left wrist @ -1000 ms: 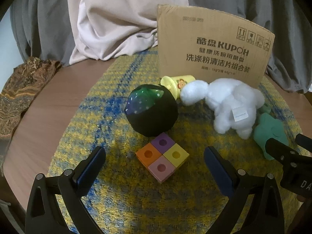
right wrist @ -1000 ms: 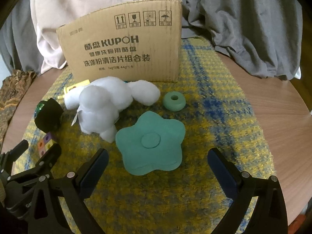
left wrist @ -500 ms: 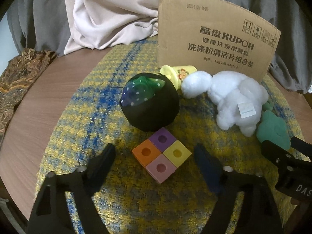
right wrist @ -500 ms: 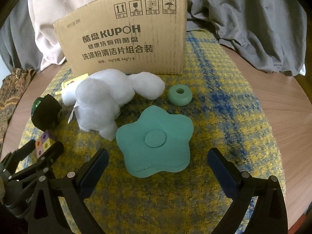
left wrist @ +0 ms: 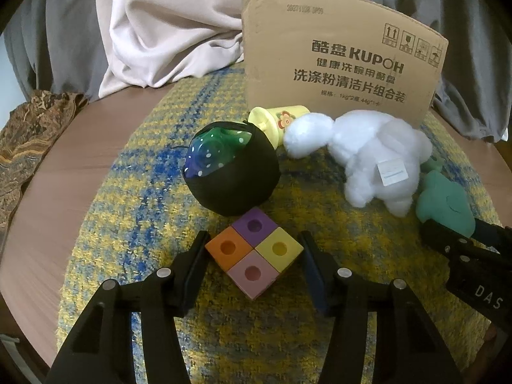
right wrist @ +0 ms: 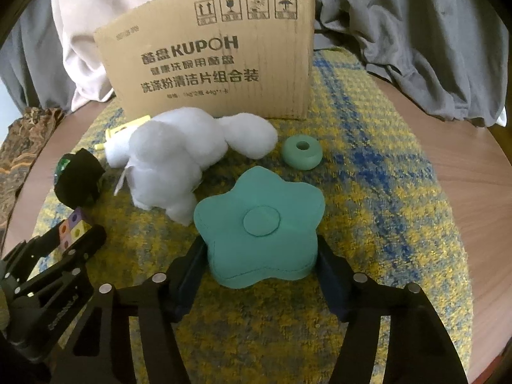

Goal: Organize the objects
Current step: 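Lift the cube block with the left gripper while the right lifts the star sponge toward the box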

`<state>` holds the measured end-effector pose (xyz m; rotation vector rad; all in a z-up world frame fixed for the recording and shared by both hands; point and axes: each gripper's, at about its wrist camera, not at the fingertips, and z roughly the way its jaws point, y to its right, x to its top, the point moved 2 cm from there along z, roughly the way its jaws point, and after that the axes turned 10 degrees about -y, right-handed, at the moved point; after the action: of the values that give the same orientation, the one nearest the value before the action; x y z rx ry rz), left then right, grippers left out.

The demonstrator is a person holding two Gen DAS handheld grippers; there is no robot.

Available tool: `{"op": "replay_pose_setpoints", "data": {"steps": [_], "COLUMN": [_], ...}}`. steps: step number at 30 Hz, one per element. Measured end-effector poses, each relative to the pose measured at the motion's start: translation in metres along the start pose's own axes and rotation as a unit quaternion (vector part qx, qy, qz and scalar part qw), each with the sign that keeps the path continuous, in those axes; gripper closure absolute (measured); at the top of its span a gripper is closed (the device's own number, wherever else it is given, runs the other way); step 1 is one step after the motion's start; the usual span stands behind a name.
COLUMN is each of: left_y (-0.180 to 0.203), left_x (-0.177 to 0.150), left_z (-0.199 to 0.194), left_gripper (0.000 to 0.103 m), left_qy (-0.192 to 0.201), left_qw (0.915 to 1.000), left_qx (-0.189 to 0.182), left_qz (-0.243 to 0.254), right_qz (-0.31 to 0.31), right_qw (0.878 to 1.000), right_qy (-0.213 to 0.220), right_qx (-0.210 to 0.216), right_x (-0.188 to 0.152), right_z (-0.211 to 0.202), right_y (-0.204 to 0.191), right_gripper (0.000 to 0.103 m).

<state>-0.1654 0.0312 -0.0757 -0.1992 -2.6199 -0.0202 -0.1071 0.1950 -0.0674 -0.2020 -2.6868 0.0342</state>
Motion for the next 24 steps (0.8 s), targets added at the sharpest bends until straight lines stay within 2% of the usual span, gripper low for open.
{"op": "replay_pose_setpoints", "data": {"steps": [24], "left_y": [0.003], "left_x": [0.003], "left_z": [-0.038], "left_gripper": [0.049], "left_qy": [0.041], "left_qw": [0.9992], "left_qx": [-0.002], "left_qz": [-0.003], "right_qz": [-0.006], "right_qw": [0.999], "right_qy": [0.045], "right_qx": [0.007], "right_x": [0.002], "right_z": [-0.035], "right_y": [-0.002], "right_gripper": [0.043]}}
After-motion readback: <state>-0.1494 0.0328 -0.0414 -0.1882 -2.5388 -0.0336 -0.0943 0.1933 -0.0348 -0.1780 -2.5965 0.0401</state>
